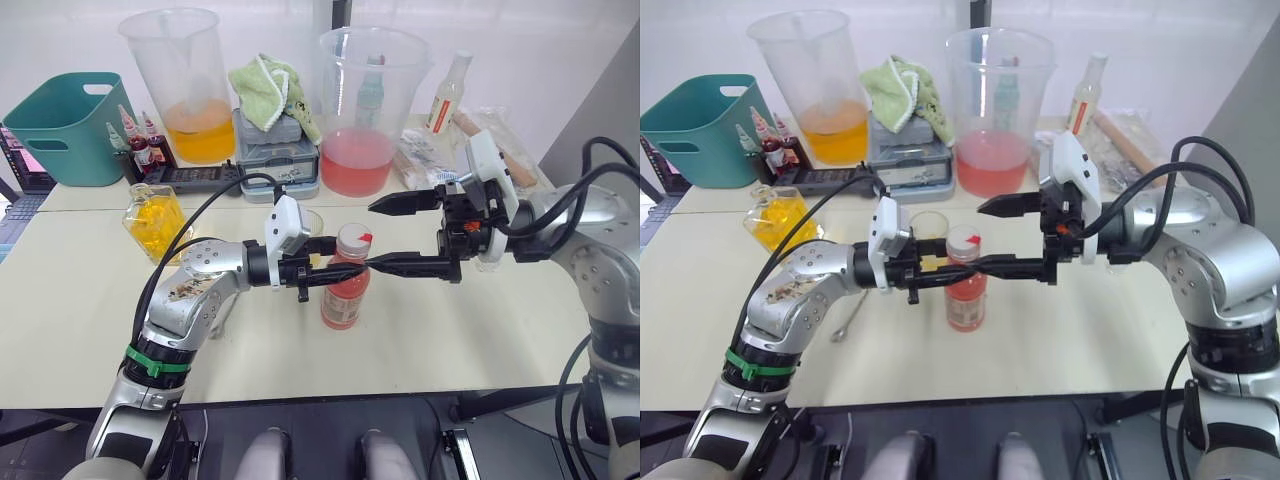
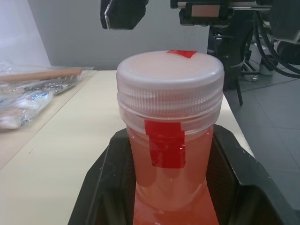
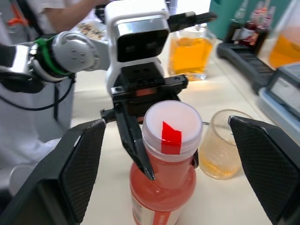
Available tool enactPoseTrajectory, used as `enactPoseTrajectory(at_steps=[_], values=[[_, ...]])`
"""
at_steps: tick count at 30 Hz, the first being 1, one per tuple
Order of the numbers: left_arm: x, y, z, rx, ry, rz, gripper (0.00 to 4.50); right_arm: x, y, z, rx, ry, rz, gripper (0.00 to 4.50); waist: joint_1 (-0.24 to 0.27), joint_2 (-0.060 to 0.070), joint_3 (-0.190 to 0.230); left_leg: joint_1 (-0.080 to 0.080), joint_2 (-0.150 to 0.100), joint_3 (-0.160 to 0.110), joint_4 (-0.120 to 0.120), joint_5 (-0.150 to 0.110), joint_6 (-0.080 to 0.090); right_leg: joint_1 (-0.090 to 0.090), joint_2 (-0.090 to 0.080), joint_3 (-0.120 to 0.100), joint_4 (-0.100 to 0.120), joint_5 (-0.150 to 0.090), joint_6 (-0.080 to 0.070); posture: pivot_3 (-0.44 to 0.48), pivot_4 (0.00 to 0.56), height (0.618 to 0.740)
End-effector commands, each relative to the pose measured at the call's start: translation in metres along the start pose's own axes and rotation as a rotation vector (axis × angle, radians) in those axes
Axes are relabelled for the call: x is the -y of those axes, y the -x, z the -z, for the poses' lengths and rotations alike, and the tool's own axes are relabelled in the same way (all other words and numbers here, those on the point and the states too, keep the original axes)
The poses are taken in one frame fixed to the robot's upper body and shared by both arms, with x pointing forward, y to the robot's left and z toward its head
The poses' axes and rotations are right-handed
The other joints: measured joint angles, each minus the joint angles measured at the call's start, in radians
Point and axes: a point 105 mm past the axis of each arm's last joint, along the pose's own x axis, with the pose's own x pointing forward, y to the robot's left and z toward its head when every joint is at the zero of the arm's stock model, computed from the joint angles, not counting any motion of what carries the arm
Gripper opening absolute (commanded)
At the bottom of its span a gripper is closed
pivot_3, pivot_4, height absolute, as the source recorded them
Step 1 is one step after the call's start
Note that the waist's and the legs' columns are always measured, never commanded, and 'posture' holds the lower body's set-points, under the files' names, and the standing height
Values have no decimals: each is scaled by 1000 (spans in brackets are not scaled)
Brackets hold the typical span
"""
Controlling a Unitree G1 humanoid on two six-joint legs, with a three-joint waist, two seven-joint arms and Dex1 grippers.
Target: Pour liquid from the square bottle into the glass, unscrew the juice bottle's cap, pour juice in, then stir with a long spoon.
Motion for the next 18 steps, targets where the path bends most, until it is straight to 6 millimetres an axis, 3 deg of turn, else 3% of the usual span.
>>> enactPoseTrajectory(at_steps=[1, 17, 18], values=[[1, -2, 9, -33, 21, 20, 1487, -3, 2, -11, 38, 9, 92, 4452, 0, 0, 0, 0, 0, 0, 0, 0, 0, 0, 0, 0, 0, 0, 0, 0, 150, 740], [-3, -5, 9, -30, 8, 30, 1487, -2, -16, 9, 10, -71, 171, 4452, 1, 0, 0, 0, 0, 0, 1, 0, 0, 1, 0, 0, 0, 0, 0, 0, 150, 740], [-3, -5, 8, -30, 7, 29, 1487, -2, -17, 8, 16, -72, 166, 4216, 1, 0, 0, 0, 0, 0, 1, 0, 0, 1, 0, 0, 0, 0, 0, 0, 150, 740]])
